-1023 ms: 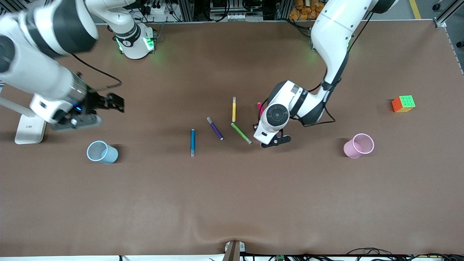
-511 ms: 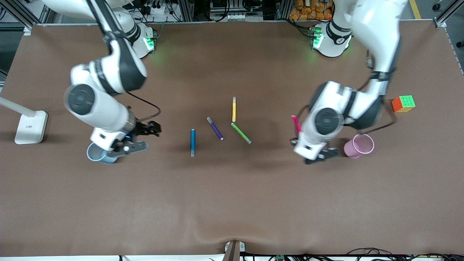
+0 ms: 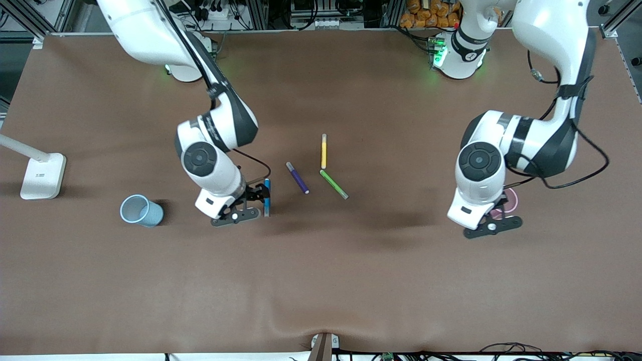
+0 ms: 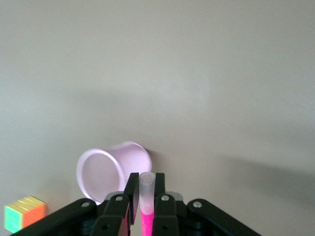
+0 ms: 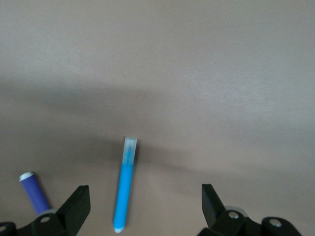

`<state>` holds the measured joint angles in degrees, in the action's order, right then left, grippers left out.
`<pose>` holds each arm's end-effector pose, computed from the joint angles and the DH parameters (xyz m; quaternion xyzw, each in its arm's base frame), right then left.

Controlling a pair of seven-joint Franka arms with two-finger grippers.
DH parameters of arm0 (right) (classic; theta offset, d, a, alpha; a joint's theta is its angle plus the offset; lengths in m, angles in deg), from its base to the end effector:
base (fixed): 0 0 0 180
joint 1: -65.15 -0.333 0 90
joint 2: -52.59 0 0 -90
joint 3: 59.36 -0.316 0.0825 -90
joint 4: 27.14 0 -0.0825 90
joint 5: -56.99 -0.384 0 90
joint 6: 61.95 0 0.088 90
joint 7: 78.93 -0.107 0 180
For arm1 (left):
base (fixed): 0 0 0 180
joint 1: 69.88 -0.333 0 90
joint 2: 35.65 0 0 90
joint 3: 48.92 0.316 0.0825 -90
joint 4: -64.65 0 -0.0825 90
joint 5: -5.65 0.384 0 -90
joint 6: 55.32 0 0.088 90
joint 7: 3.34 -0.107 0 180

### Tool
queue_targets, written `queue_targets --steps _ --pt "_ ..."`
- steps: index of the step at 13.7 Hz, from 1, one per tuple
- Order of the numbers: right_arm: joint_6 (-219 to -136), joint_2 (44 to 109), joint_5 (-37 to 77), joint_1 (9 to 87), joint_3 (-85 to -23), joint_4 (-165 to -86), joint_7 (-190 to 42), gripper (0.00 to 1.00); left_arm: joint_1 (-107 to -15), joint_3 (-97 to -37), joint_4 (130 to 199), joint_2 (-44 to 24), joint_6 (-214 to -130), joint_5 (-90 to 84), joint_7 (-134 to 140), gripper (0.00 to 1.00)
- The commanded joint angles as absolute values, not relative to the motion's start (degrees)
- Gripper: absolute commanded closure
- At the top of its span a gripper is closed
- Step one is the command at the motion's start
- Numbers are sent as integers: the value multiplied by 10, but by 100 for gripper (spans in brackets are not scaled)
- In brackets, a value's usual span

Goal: Place pink and blue markers in matching cups
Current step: 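Carry the pink marker to the pink cup while the right gripper grasps the blue marker, then drop the pink marker into the pink cup with the left gripper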

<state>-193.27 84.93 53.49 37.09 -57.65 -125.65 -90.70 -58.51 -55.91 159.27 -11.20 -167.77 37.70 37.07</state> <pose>0.6008 0.3013 0.2610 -0.9939 -0.1093 0.0008 0.0156 0.6410 -0.1670 0.3644 -0.9705 -0.0712 -0.0644 0.2211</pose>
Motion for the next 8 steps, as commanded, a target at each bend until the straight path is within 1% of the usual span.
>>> queue_targets --steps 1,4,6,8 --pt "-1966 885 546 355 -570 -1245 -938 0 -606 -566 1616 -143 -1674 435 363 100" --pt "-2001 913 546 346 -570 -1246 -942 0 -621 -567 1641 -153 -1688 500 374 100" --pt "-2014 927 547 333 -569 -1246 -961 0 -639 -568 1669 -161 -1727 515 375 100" --pt "-2014 931 547 328 -569 -1247 -963 0 -660 -568 1715 -170 -1782 534 400 100"
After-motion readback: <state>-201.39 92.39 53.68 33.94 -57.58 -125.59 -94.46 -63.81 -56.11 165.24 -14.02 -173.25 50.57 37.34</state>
